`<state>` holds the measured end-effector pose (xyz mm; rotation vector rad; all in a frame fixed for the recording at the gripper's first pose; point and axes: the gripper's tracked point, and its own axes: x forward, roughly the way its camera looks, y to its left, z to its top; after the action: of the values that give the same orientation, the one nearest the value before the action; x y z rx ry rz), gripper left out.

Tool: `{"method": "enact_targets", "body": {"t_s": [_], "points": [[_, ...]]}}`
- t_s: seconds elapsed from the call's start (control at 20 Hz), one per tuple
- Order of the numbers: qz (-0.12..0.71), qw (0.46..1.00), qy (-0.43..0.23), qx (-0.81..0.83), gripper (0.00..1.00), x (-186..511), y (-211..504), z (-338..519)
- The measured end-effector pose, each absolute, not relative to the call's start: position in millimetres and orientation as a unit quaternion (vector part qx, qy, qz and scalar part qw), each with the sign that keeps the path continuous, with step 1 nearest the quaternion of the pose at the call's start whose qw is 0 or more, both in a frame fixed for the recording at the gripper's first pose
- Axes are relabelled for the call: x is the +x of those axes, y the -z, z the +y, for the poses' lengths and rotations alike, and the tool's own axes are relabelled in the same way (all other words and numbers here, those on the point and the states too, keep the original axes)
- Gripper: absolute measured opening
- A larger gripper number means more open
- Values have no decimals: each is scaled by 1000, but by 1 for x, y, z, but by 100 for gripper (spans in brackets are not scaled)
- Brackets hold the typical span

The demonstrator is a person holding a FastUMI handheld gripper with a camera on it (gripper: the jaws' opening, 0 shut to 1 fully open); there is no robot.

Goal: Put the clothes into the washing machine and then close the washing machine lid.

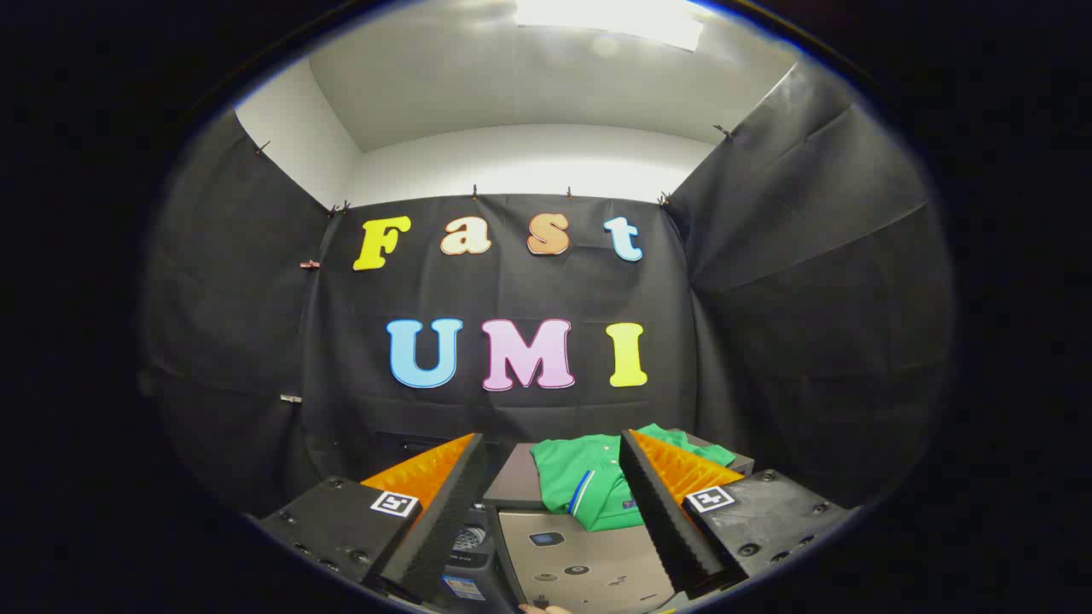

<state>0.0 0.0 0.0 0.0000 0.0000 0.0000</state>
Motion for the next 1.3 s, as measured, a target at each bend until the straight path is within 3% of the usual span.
{"method": "enact_targets", "body": {"t_s": [1.3], "points": [[3, 1000, 1, -5, 98, 5, 3, 3]]}}
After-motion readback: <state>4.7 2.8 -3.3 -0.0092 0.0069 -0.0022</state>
